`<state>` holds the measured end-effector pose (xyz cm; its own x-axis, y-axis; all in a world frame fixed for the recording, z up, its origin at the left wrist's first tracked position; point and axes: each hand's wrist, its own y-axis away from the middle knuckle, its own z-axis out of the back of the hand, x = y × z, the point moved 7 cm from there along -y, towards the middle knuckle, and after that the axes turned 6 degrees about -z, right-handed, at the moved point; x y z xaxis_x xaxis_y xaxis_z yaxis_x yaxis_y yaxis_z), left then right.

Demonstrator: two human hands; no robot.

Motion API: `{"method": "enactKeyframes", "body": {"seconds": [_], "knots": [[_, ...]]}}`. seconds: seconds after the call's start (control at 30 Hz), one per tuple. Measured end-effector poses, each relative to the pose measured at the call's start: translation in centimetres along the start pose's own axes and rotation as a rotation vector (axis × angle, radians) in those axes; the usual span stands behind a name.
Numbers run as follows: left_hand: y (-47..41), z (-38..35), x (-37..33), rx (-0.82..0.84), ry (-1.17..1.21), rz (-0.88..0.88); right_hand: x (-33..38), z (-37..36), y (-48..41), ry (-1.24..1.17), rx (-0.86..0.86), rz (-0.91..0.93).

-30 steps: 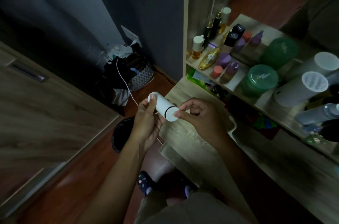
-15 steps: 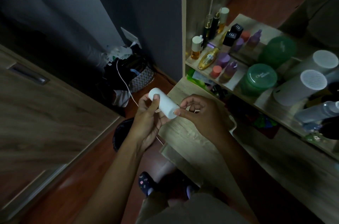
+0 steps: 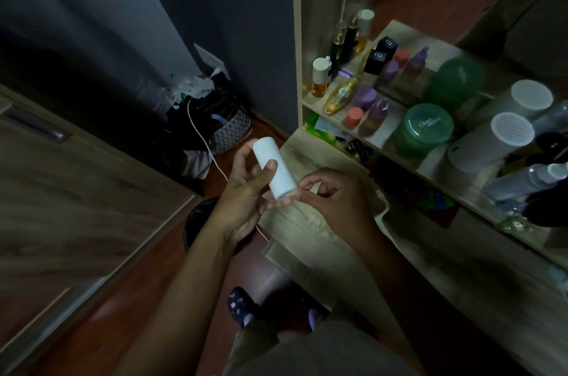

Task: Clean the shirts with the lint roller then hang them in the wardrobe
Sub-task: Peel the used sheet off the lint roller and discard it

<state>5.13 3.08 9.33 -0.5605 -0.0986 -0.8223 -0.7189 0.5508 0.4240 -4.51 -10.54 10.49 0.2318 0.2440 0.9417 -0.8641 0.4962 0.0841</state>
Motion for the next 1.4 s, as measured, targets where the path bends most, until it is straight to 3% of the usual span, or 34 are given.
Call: {"method": "enactKeyframes", "body": {"seconds": [0.53,0.73,0.87,1.03,1.2,1.4], "knots": [[0.2,-1.2,0.3,0.072,-0.025,-0.040,-1.1,0.7,0.9,0.021,-0.062,0.046],[0.2,-1.1,1.3,0.055,-0.012,-0.042,-3.9,1.6,0.8,0.024,-0.071,-0.110],[0.2,-1.4,2.0,0.054,-0.039,-0.046,-10.7,3.2,0.6,0.063,-0.177,-0.357],[0.1,-1.7,2.7,0.057,-0.075,-0.054,-20.0,5.7,2.0,0.281,-0.280,-0.546],[0.2,-1.8,3.1,0.063,-0.086,-0.054,-22.8,7.1,4.5,0.544,-0.398,-0.666],[0.6,-1.4,3.3,0.044,-0.100,-0.049,-24.9,6.5,5.3,0.403,-0.371,-0.756]]}}
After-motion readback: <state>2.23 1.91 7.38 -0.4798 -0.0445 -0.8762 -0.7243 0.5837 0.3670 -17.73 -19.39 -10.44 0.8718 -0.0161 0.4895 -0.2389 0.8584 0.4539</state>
